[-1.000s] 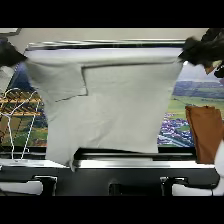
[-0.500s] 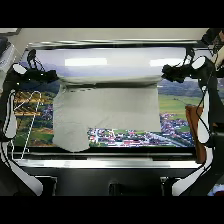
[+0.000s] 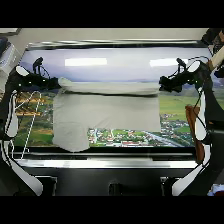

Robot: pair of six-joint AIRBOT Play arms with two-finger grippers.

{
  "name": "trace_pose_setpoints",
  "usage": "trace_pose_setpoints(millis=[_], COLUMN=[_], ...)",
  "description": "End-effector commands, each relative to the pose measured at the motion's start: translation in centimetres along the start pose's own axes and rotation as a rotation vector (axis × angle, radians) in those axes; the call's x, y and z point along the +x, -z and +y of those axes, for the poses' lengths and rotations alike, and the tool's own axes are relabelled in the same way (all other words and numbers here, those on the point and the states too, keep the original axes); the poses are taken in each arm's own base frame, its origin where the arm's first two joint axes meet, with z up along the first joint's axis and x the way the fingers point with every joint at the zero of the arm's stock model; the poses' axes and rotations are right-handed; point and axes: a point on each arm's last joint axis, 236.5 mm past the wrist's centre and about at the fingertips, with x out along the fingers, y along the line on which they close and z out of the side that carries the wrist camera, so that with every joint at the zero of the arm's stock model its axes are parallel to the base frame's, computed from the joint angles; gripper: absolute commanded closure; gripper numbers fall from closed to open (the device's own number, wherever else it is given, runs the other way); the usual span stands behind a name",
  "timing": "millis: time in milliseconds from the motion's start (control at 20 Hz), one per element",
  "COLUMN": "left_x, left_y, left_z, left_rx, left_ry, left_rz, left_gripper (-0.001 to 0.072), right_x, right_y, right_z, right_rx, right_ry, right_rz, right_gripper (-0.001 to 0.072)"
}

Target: Fold the clothes and pants, and hang the long-sleeved shirts on hangers.

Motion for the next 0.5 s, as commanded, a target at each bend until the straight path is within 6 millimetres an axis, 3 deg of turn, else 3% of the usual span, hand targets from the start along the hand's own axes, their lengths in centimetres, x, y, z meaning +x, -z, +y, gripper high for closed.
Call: trace_pose_setpoints(millis=[0, 200, 350, 400, 450], left_x=[0.1, 0.4, 0.9, 1.1, 1.3], left_y=[1.8, 2.1, 2.7, 2.9, 3.0], left_z=[-0.1, 0.3, 0.2, 0.2, 0.3], left_rx=[0.008, 0.008, 0.006, 0.005, 0.002], left_ry=[0.006, -0.004, 0.003, 0.005, 0.006], left_rz=[0.074, 0.087, 0.111, 0.12, 0.123], left_gripper=[0.0693, 0.0693, 0.0692, 0.0691, 0.0659], right_x=[1.4, 3.1, 4.0, 4.3, 4.6], right_y=[1.6, 4.4, 4.8, 4.8, 4.8], right_z=[-0.8, -1.1, -1.5, -1.7, -1.8], right_rx=[0.016, 0.035, 0.043, 0.047, 0.052], right_ry=[0.01, -0.003, -0.001, 0.0, 0.002], right_rz=[0.077, 0.206, 0.224, 0.225, 0.228], right_gripper=[0.0679, 0.0678, 0.0669, 0.0597, 0.0482])
